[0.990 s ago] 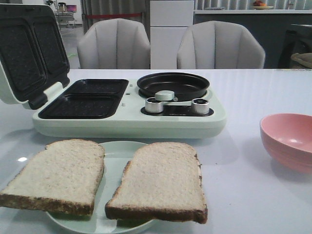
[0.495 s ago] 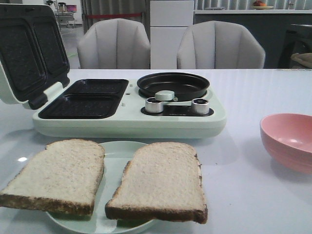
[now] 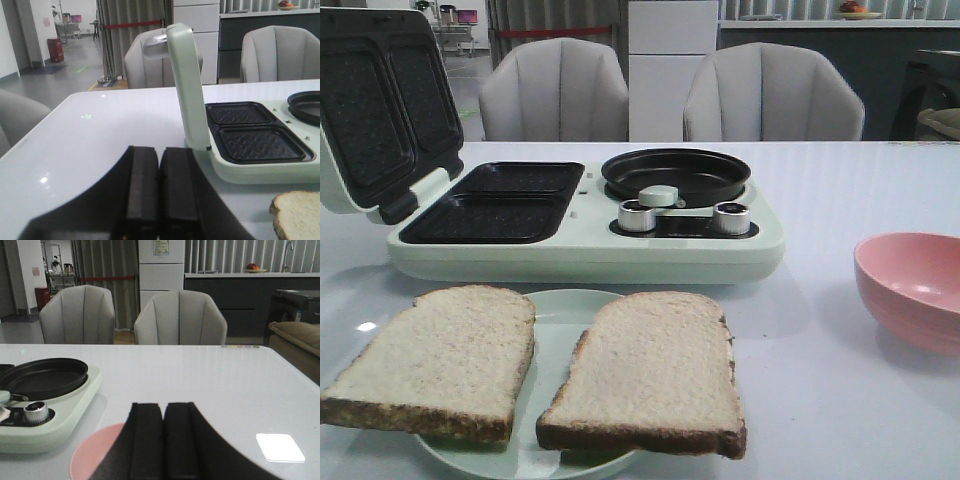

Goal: Make breakfast with bread and shrimp

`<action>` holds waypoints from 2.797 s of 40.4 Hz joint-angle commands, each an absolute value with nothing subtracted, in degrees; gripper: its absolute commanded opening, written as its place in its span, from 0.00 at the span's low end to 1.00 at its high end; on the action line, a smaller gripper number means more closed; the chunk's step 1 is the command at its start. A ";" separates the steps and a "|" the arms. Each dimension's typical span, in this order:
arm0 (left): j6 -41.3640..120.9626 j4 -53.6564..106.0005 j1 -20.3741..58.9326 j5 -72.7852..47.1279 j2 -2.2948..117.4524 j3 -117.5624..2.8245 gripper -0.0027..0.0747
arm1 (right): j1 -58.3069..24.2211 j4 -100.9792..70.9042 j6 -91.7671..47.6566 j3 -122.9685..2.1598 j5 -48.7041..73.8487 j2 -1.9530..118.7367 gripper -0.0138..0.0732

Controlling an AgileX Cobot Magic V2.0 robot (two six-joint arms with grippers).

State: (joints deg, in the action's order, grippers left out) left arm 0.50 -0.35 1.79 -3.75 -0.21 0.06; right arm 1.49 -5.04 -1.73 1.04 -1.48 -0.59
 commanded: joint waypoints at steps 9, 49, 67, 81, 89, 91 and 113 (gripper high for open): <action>0.45 0.81 2.17 -5.84 0.20 -14.28 0.16 | 1.47 -5.08 -1.65 -19.58 9.77 2.17 0.20; 0.45 1.20 2.17 -36.02 25.41 -34.71 0.17 | 1.47 -5.19 -1.90 -40.29 36.51 42.24 0.20; 0.45 1.20 2.17 -36.02 25.41 -34.42 0.78 | 1.47 -5.60 -3.12 -40.29 36.21 43.26 0.79; 0.45 1.68 2.17 -34.89 25.41 -31.68 0.76 | 1.47 -5.60 -3.12 -40.29 36.36 43.26 0.79; 7.45 4.40 6.41 -34.75 27.33 -31.58 0.76 | 1.47 -5.60 -3.12 -40.29 36.36 43.26 0.79; 9.99 4.38 8.88 -34.75 28.30 -31.58 0.76 | 1.47 -5.60 -3.12 -40.29 36.45 43.26 0.79; 17.42 -17.66 41.08 -36.00 43.86 -30.03 0.76 | 1.47 -5.60 -3.12 -40.29 36.52 43.26 0.79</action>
State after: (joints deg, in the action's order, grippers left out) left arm 17.42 -13.49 37.08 -39.03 40.69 -29.23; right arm 1.49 -5.25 -2.39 -38.38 39.83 43.31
